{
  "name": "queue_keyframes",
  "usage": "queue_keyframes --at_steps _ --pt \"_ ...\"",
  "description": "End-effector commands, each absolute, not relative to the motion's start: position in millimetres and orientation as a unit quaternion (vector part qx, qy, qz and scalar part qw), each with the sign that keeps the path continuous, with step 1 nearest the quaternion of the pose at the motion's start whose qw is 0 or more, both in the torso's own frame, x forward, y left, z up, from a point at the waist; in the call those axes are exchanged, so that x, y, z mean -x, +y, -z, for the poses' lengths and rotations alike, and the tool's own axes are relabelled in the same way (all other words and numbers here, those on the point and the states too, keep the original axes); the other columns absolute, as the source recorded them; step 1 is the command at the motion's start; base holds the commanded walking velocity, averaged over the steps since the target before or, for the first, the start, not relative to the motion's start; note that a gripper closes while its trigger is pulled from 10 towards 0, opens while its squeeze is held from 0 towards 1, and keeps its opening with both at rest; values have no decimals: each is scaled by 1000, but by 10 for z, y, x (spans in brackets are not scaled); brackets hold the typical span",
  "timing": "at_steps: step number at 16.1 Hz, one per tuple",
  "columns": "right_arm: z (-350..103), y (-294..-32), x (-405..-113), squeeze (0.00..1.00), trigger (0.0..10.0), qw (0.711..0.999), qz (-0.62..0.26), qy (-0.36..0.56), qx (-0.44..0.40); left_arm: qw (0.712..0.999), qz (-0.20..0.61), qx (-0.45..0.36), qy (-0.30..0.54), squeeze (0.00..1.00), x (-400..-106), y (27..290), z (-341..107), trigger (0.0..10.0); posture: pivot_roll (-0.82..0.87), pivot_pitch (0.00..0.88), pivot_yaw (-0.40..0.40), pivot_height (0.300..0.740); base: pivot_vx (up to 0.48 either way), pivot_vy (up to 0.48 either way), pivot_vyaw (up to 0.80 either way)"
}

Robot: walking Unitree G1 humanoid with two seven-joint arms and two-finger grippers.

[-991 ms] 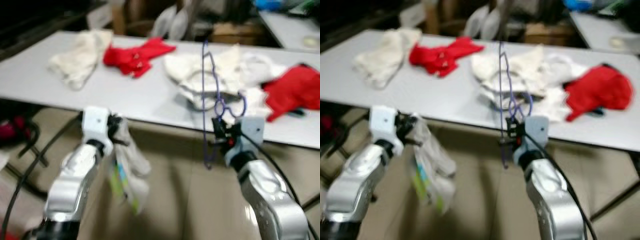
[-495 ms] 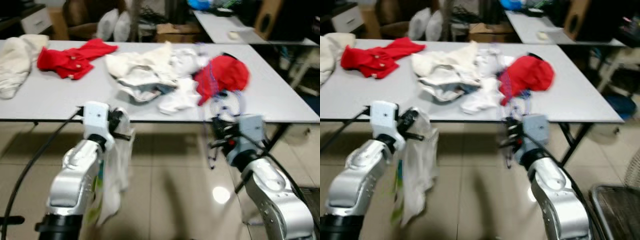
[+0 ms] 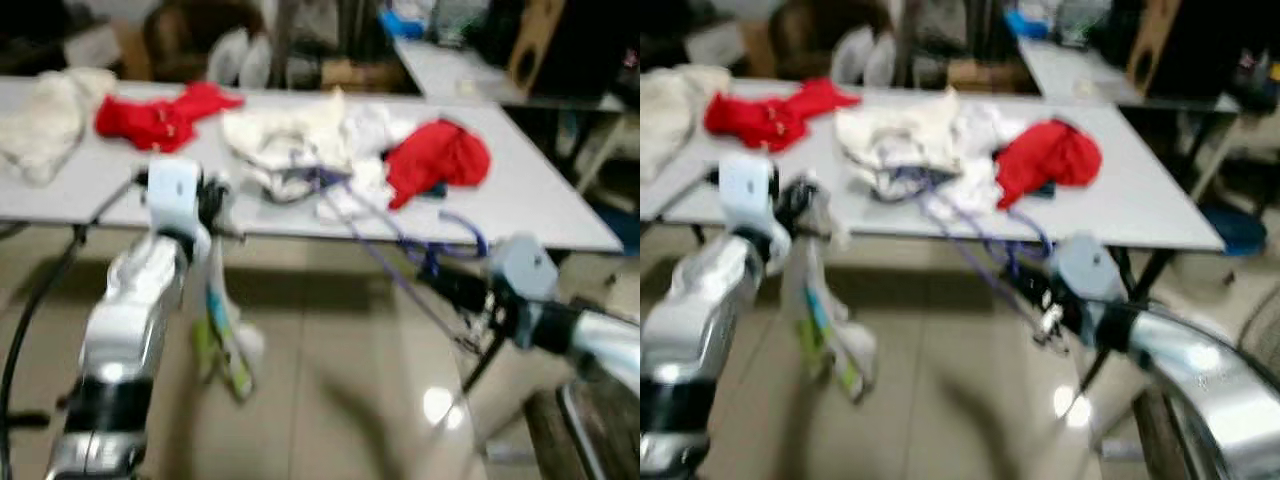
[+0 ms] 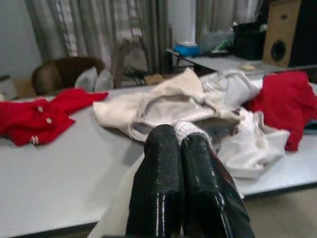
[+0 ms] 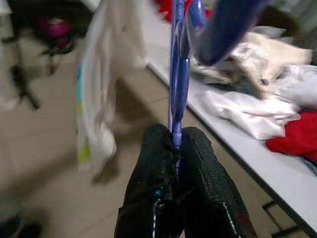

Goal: Hang hanger

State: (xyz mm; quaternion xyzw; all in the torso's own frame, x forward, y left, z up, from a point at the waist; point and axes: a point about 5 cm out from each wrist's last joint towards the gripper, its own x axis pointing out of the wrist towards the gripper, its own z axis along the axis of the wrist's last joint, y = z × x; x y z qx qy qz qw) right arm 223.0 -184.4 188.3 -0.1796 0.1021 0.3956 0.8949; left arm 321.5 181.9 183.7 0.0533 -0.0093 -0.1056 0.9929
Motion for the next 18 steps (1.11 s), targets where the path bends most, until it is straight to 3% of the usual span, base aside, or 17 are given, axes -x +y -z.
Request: queue_keyframes --at_steps 1,8,12,14,18 --pt "-1918 -1891 -2203 0 10000 886 -411 112 182 991 119 -61 -28 0 -3283 1794 -1959 10000 -140 0 -1 740 319 0 0" --pt "-2004 -1910 -2151 0 10000 848 -471 133 203 976 179 -46 -112 0 -3652 1664 -2621 10000 -144 0 2 740 329 0 0" --pt "-1997 -1825 -2148 0 10000 837 -491 134 202 952 261 -9 -159 0 -3644 1406 -2937 10000 -148 0 5 740 336 0 0" --pt "-1997 -1752 -2170 0 10000 833 -499 130 201 931 313 34 -186 0 -3605 1239 -3138 10000 -148 0 5 740 336 0 -766" --pt "-2018 -1669 -2209 0 10000 824 -515 116 204 919 339 40 -198 0 -3598 1160 -3222 10000 -145 0 6 740 333 0 -192"
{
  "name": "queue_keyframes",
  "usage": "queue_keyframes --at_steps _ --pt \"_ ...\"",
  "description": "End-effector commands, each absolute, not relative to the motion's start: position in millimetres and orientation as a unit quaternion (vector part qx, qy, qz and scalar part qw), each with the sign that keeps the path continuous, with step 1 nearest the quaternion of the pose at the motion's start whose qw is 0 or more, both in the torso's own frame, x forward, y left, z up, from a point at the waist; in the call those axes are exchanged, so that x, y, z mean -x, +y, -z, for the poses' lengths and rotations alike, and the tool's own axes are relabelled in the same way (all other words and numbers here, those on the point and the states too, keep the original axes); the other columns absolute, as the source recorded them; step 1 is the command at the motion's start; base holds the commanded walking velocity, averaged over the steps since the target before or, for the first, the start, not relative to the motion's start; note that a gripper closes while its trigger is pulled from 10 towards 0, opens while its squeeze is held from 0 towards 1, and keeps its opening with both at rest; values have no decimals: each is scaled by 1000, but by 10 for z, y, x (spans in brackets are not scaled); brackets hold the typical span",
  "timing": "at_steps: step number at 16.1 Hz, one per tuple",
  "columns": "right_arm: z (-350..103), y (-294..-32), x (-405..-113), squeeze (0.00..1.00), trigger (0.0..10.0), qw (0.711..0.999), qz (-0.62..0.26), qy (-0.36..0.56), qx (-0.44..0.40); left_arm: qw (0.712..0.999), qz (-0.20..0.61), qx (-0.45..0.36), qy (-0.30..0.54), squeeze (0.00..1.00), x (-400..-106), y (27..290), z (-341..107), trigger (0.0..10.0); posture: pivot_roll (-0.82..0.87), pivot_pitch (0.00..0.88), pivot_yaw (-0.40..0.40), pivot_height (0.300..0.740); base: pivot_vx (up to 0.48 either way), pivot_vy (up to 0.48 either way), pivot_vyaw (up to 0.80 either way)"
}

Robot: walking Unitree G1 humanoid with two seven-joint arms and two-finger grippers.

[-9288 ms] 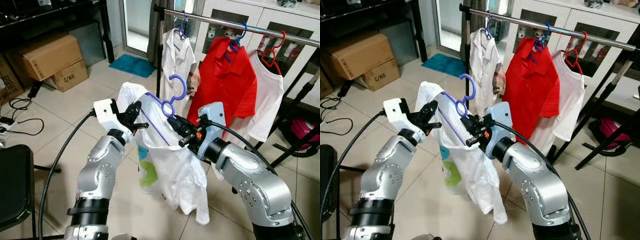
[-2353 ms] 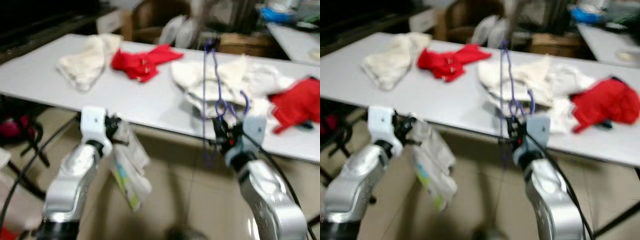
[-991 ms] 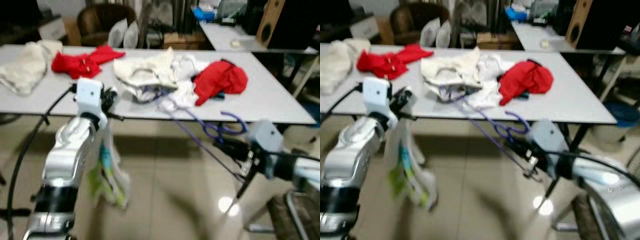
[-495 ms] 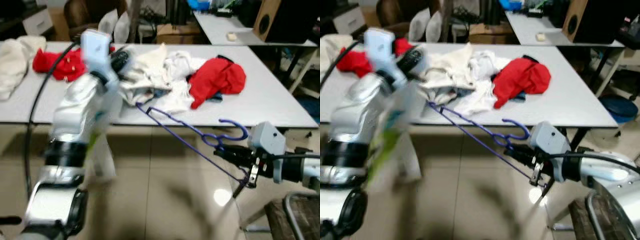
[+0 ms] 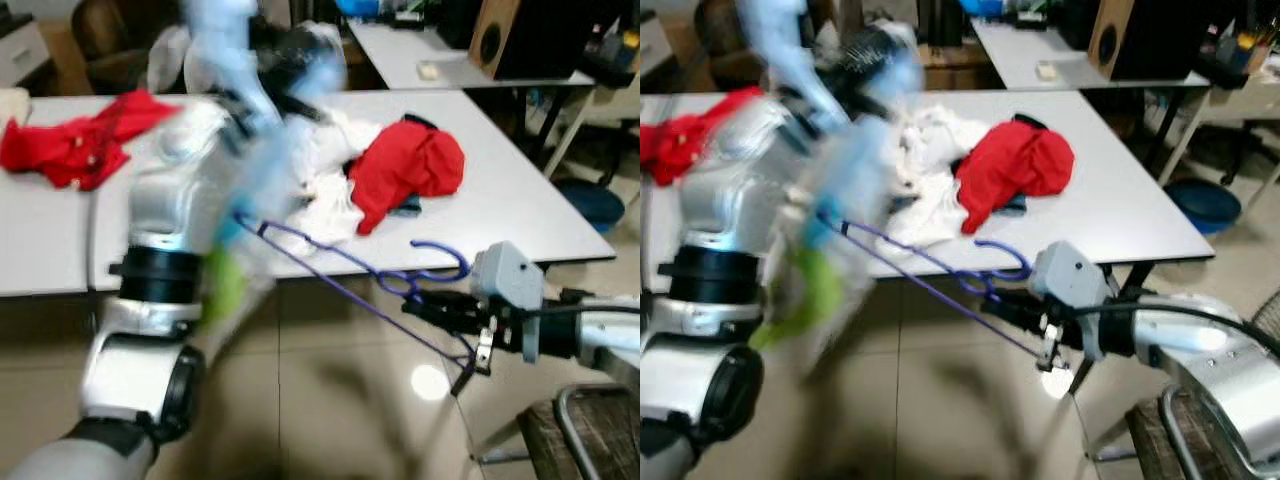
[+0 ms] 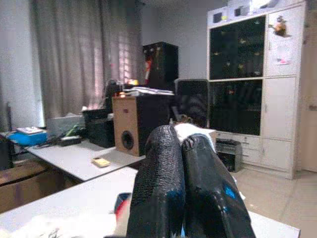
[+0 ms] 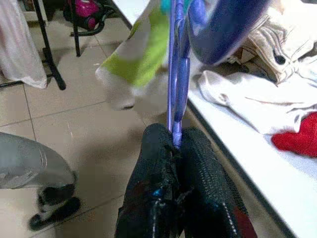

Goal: Hang hanger

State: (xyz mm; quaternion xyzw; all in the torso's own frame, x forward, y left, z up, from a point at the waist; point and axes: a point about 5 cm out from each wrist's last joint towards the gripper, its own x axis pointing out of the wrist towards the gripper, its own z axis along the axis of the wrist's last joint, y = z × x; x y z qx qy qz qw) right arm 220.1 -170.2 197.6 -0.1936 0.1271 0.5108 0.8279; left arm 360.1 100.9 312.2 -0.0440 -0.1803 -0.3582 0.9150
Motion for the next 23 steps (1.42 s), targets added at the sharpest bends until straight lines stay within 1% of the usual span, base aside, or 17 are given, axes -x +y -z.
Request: queue_keyframes --at_steps 1,3,7,10,14,15,16,17,18,19,20,21,22,23 --pt "-2021 -1659 -2229 0 10000 823 -515 115 209 915 344 50 -205 0 -3583 1164 -3269 10000 -145 0 6 740 337 0 0" --pt "-2028 -1654 -2266 0 10000 823 -513 112 217 907 356 67 -213 0 -3554 1164 -3342 10000 -143 0 6 740 334 0 0" --pt "-2051 -1683 -2373 0 10000 818 -509 110 245 904 367 57 -214 0 -3542 1151 -3345 10000 -142 0 7 740 334 0 0" --pt "-2137 -1772 -2529 0 10000 818 -492 102 280 898 373 63 -222 0 -3507 1185 -3383 10000 -141 0 -3 740 336 0 0" --pt "-2293 -1921 -2798 0 10000 835 -440 82 320 882 398 74 -240 0 -3428 1191 -3460 10000 -139 0 -11 740 336 0 0" --pt "-2428 -2009 -3025 0 10000 853 -387 61 345 871 414 82 -251 0 -3374 1185 -3513 10000 -139 0 -14 740 334 0 0" --pt "-2502 -2049 -3135 0 10000 861 -356 47 361 866 419 89 -258 0 -3352 1183 -3542 10000 -138 0 -14 740 334 0 0" --pt "-2710 -2122 -3368 0 10000 881 -276 7 384 856 427 106 -273 0 -3309 1191 -3622 10000 -136 0 -18 740 334 0 0" --pt "-2795 -2143 -3440 0 10000 887 -246 -11 391 852 429 112 -279 0 -3295 1196 -3653 10000 -136 0 -18 740 334 0 0" --pt "-3141 -2173 -3583 0 10000 897 -169 -86 399 842 430 133 -297 0 -3258 1236 -3754 10000 -133 0 -19 740 341 0 0" --pt "-3339 -2194 -3621 0 10000 900 -128 -129 396 838 428 144 -307 0 -3248 1256 -3795 10000 -129 0 -20 740 341 0 0" --pt "-3652 -2213 -3615 0 10000 903 -90 -199 369 834 422 155 -318 0 -3239 1303 -3854 10000 -127 0 -23 740 345 0 0" --pt "-4036 -2229 -3554 0 10000 897 -63 -285 332 833 409 169 -331 0 -3236 1384 -3928 10000 -125 0 -26 740 345 0 0" --pt "-4099 -2224 -3541 0 10000 893 -64 -302 328 836 402 170 -333 0 -3239 1411 -3942 10000 -123 0 -29 740 337 0 0"
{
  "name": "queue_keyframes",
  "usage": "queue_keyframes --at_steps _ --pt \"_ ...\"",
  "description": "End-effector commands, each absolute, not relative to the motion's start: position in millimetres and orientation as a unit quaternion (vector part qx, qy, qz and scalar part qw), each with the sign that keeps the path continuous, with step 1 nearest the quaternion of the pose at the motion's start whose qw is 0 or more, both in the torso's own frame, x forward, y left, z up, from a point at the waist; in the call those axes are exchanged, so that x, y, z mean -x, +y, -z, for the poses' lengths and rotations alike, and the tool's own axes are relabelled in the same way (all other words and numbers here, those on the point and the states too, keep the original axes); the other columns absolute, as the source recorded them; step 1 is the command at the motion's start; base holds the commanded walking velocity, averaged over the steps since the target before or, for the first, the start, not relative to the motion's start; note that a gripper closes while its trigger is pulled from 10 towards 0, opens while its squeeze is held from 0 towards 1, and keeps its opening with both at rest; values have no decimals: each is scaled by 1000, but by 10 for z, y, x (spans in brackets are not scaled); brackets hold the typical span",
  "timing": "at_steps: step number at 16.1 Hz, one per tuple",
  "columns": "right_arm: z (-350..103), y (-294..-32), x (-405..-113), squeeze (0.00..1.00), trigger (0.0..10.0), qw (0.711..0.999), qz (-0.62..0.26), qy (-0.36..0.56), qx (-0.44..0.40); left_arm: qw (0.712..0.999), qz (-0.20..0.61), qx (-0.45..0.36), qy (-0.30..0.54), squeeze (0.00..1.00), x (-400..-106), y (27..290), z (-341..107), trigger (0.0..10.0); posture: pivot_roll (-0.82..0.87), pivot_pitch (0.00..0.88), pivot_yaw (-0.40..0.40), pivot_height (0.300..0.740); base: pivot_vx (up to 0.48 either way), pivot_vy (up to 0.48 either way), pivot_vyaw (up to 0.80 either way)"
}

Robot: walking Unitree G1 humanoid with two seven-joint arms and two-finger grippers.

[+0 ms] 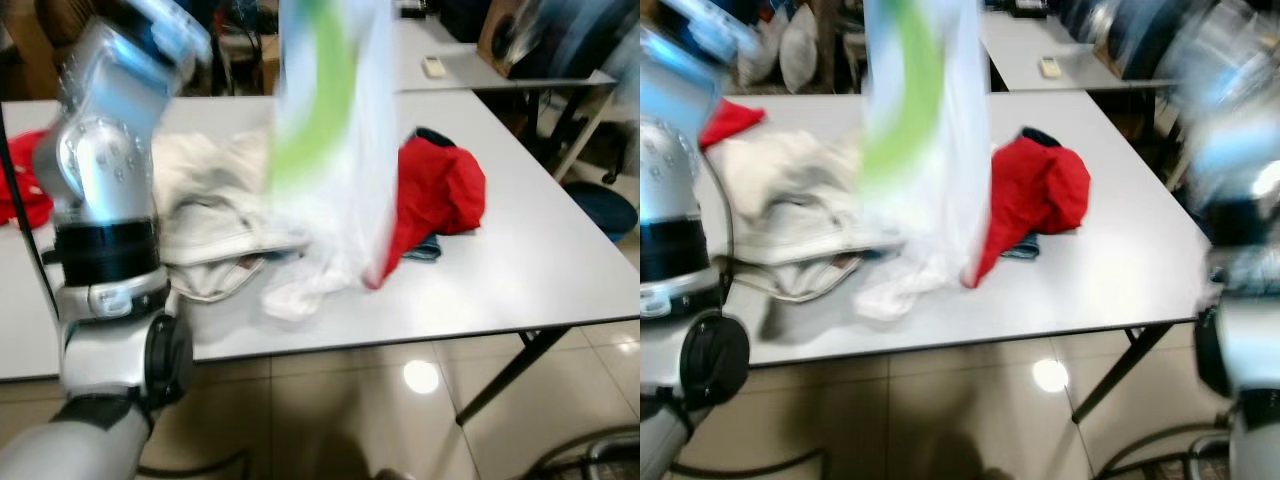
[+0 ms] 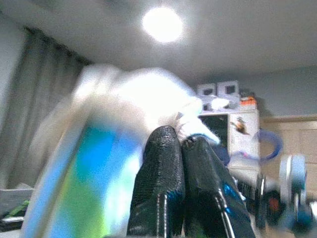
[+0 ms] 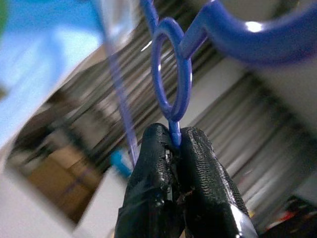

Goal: Hang hanger

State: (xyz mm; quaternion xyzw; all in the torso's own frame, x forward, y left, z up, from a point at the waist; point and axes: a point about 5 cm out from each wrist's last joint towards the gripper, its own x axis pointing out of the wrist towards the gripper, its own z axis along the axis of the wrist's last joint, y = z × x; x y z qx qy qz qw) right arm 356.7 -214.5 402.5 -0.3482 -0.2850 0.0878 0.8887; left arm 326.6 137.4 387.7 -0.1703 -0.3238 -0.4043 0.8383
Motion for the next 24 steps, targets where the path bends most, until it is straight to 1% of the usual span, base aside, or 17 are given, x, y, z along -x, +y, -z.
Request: queue_keyframes --at_steps 1,3,6,8,10,11,12,13,14,15,17,18,19,20,21,22,24 --pt "-4017 -2183 -3582 0 10000 889 -87 -293 340 840 395 169 -331 0 -3245 1429 -3925 10000 -122 0 -30 740 334 0 0" --pt "-3739 -2080 -3663 0 10000 882 -118 -279 360 846 393 168 -318 0 -3250 1407 -3840 10000 -121 0 -31 740 332 0 0" --pt "-3232 -1958 -3657 0 10000 877 -197 -240 367 864 384 163 -283 0 -3277 1368 -3632 10000 -126 0 -17 740 317 0 0" --pt "-2634 -1885 -3399 0 10000 852 -335 -144 375 904 336 132 -229 0 -3352 1412 -3359 10000 -125 0 -15 740 141 0 0" --pt "-2406 -1880 -3207 0 10000 837 -391 -99 369 925 308 103 -197 0 -3388 1465 -3186 10000 -125 0 -13 740 0 0 0" --pt "-2299 -1896 -3069 0 10000 830 -420 -70 360 950 262 58 -161 0 -3473 1552 -3022 10000 -123 0 -12 740 0 0 0" --pt "-2238 -1912 -2957 0 10000 826 -441 -49 347 969 212 10 -124 0 -3568 1659 -2870 10000 -124 0 -7 740 0 0 0" --pt "-2228 -1923 -2918 0 10000 823 -448 -43 348 976 186 -11 -114 0 -3608 1711 -2823 10000 -124 0 -6 740 0 0 0" --pt "-2225 -1956 -2824 0 10000 819 -457 -30 346 982 146 -69 -92 0 -3681 1817 -2704 10000 -126 0 -3 740 0 0 0" --pt "-2260 -1988 -2704 0 10000 817 -470 -18 334 982 137 -115 -66 0 -3719 1870 -2548 10000 -128 0 6 740 0 0 0" --pt "-2363 -2027 -2555 0 10000 818 -480 -13 316 977 149 -153 -20 0 -3733 1911 -2306 10000 -130 0 15 740 0 0 0" --pt "-2445 -2064 -2495 0 10000 823 -478 -17 305 974 159 -162 13 0 -3720 1957 -2130 6549 -131 0 19 740 0 0 0" --pt "-2490 -2083 -2471 0 10000 827 -476 -22 298 973 162 -161 28 0 -3711 1984 -2046 2431 -132 0 21 740 0 0 0" --pt "-2563 -2113 -2447 0 10000 835 -467 -33 287 971 173 -161 44 0 -3683 2011 -1939 0 -133 0 24 740 0 0 0" --pt "-2607 -2125 -2440 0 10000 841 -460 -42 282 969 185 -160 47 0 -3657 2011 -1895 0 -132 0 24 740 0 0 0" --pt "-2691 -2147 -2430 0 10000 856 -441 -61 264 961 225 -154 54 0 -3579 1974 -1811 0 -131 0 25 740 0 0 0" --pt "-2725 -2151 -2477 0 10000 878 -397 -80 254 934 327 -132 55 0 -3383 1823 -1769 0 -128 0 26 740 0 0 0"
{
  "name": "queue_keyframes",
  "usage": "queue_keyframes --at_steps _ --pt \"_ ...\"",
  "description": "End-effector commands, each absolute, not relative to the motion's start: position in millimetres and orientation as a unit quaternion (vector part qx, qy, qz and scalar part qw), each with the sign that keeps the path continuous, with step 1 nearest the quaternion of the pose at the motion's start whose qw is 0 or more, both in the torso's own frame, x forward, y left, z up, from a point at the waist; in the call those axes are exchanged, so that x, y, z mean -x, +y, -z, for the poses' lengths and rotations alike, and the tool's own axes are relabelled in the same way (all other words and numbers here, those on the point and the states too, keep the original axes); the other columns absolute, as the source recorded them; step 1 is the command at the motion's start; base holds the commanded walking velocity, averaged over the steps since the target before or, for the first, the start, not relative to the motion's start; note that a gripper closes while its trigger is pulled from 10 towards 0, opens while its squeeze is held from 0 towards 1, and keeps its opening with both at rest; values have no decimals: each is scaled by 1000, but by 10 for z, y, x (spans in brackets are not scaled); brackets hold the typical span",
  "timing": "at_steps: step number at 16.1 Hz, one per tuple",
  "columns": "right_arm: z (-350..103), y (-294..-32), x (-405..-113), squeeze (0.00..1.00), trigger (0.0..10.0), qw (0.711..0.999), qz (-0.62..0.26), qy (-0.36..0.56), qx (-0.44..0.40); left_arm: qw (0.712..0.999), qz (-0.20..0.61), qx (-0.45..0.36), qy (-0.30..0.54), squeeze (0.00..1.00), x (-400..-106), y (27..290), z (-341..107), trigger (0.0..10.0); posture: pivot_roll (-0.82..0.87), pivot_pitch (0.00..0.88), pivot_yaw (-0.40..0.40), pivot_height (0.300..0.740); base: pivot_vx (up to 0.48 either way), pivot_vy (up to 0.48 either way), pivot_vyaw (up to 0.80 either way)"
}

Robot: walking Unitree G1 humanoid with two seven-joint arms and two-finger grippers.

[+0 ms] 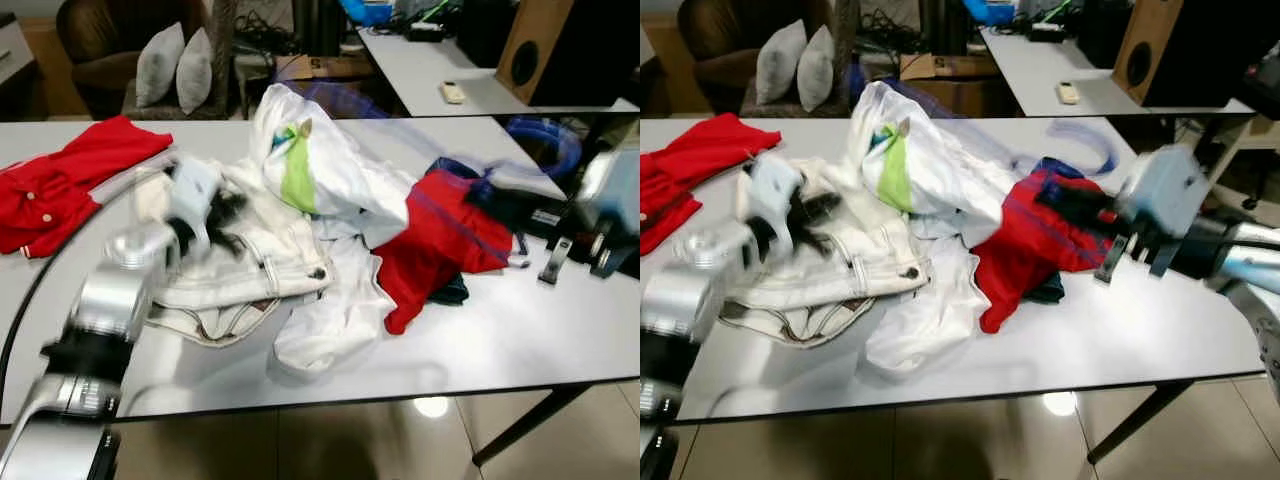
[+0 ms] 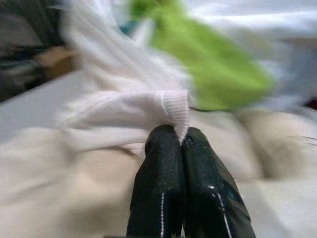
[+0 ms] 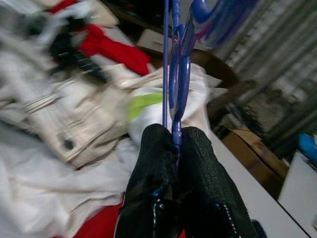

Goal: Hang hanger

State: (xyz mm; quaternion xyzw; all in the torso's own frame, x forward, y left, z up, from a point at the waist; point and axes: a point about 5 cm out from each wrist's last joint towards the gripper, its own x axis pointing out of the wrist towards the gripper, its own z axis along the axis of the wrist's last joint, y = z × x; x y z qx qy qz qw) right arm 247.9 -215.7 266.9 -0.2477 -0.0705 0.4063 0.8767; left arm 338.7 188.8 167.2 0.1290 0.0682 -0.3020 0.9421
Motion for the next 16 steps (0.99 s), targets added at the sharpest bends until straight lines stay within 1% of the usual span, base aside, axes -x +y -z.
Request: queue_keyframes --at_steps 1,2,3,5,6,7,8,9,11,12,13,14,15,16 --pt "-2719 -2148 -2491 0 10000 883 -386 -81 255 923 359 -127 51 0 -3315 1779 -1778 0 -127 0 25 740 0 0 0" --pt "-2693 -2136 -2531 0 10000 894 -363 -79 249 891 434 -125 49 0 -3125 1685 -1799 0 -123 0 24 740 0 0 0" --pt "-2689 -2130 -2558 0 10000 902 -349 -83 242 873 468 -124 49 0 -3023 1646 -1812 0 -121 0 23 740 0 0 0" --pt "-2653 -2108 -2652 0 10000 923 -309 -82 215 841 527 -109 57 0 -2819 1615 -1855 0 -110 0 15 740 0 0 0" --pt "-2608 -2079 -2699 0 10000 931 -292 -78 206 840 526 -121 57 0 -2794 1624 -1854 0 -106 0 14 740 0 0 0" --pt "-2567 -2054 -2736 0 10000 938 -278 -72 196 873 461 -154 51 0 -2880 1693 -1843 10000 -104 0 17 740 0 0 0" --pt "-2556 -2043 -2750 0 10000 943 -264 -73 189 892 428 -139 39 0 -2927 1761 -1874 10000 -105 0 20 740 0 0 0" --pt "-2560 -2031 -2763 0 10000 949 -249 -80 176 906 406 -120 6 1000 -2942 1836 -1985 10000 -103 0 25 740 0 0 0" --pt "-2573 -2009 -2775 0 10000 954 -238 -90 161 915 390 -100 -20 1000 -2914 1919 -2110 10000 -101 0 30 740 0 0 0" --pt "-2588 -1994 -2783 0 10000 956 -232 -97 148 909 407 -91 -13 1000 -2826 2008 -2183 10000 -91 0 27 740 0 0 0" --pt "-2595 -1989 -2787 0 10000 957 -230 -100 145 905 416 -91 -8 1000 -2787 2039 -2199 10000 -88 0 27 740 0 0 0" --pt "-2615 -1972 -2800 0 10000 959 -229 -106 132 904 418 -91 1 1000 -2729 2148 -2216 10000 -86 0 33 740 0 0 0" --pt "-2628 -1961 -2805 0 10000 959 -228 -110 129 911 402 -89 -4 1000 -2736 2210 -2236 10000 -88 0 36 740 0 0 0" --pt "-2668 -1937 -2821 0 10000 961 -222 -122 111 938 335 -75 -46 1000 -2796 2355 -2338 10000 -72 0 26 740 0 0 0"
